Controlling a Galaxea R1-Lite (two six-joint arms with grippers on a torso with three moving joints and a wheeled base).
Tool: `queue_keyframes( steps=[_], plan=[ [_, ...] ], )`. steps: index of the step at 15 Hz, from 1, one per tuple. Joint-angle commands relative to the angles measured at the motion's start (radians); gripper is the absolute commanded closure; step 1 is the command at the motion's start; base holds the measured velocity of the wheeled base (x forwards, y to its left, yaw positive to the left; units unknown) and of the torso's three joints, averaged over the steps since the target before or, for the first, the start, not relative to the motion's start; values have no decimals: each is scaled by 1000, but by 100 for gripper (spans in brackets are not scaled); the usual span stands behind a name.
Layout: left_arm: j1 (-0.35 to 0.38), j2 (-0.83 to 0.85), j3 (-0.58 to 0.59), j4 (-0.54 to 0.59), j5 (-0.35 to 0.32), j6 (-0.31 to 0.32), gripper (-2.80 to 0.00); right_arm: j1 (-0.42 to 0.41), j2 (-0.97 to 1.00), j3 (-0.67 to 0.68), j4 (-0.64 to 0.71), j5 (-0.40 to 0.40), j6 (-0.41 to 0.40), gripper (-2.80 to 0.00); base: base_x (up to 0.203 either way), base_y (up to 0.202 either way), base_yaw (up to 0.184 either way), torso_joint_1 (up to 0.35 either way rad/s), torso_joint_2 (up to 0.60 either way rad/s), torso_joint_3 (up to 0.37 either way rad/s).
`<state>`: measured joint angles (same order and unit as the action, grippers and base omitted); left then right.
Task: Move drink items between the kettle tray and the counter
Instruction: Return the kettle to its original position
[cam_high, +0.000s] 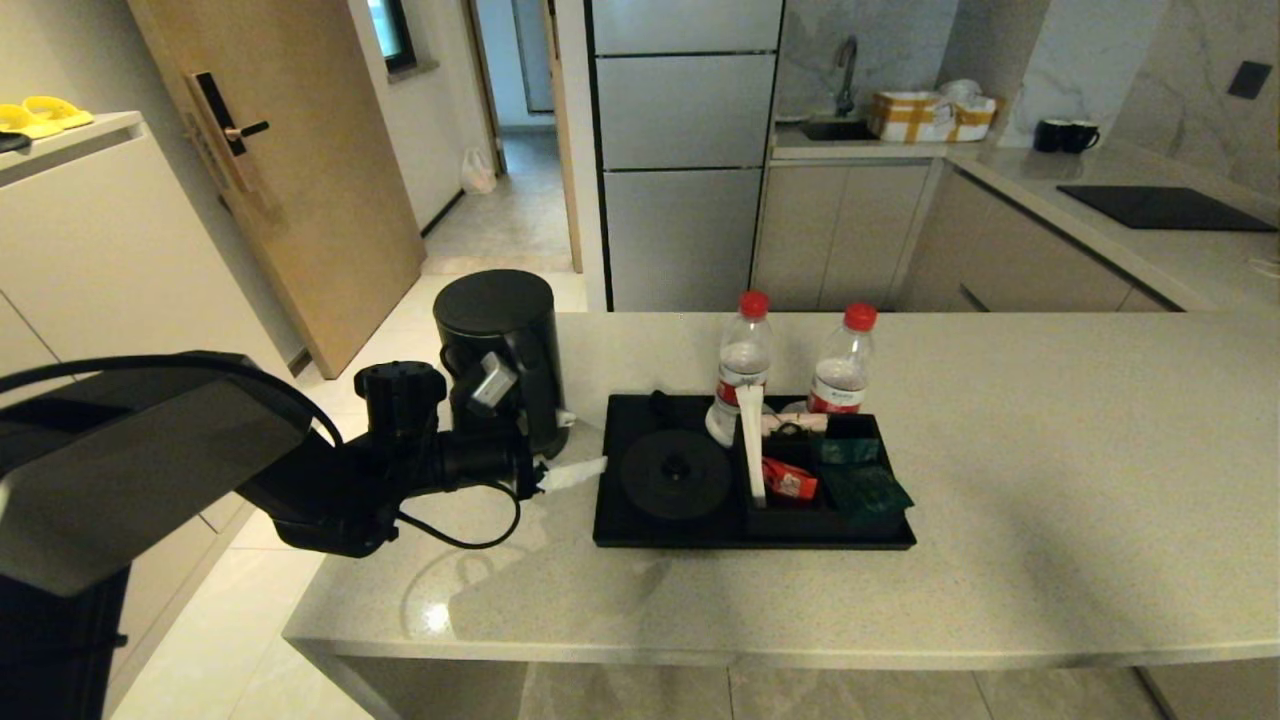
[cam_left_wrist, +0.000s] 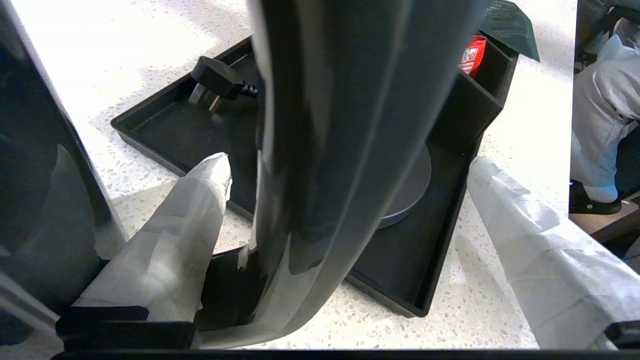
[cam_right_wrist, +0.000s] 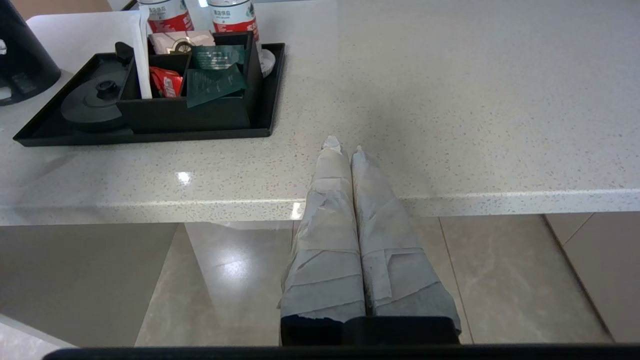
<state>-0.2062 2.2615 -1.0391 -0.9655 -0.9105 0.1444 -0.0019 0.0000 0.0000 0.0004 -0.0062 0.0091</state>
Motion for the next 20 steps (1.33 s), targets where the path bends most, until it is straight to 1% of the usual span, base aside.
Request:
queue_keyframes(
  steps=[1, 3, 4, 5, 11, 13, 16, 17, 20],
  plan=[
    [-1, 0, -1, -4, -5, 0, -280, 0, -2, 0, 0, 0, 0, 0, 0, 0, 0, 0, 0, 0],
    [-1, 3, -15, -2, 15, -2, -280, 0, -2, 0, 0, 0, 0, 0, 0, 0, 0, 0, 0, 0],
    [-1, 3, -15, -2, 15, -2, -280, 0, -2, 0, 0, 0, 0, 0, 0, 0, 0, 0, 0, 0],
    [-1, 0, -22, 3, 36, -4, -280, -1, -2, 0, 1, 0, 0, 0, 0, 0, 0, 0, 0, 0],
    [-1, 0, -33, 11, 39, -11, -280, 0, -2, 0, 1, 0, 0, 0, 0, 0, 0, 0, 0, 0],
    [-1, -10, -38, 33, 39, -32, -280, 0, -2, 0, 1, 0, 0, 0, 0, 0, 0, 0, 0, 0],
    [0, -10, -36, 38, 39, -32, -280, 0, -2, 0, 0, 0, 0, 0, 0, 0, 0, 0, 0, 0],
    [1, -10, -44, 43, 40, -36, 0, -1, -2, 0, 1, 0, 0, 0, 0, 0, 0, 0, 0, 0],
    [2, -10, -53, 44, 42, -60, 0, 0, -2, 0, 1, 0, 0, 0, 0, 0, 0, 0, 0, 0]
  ],
)
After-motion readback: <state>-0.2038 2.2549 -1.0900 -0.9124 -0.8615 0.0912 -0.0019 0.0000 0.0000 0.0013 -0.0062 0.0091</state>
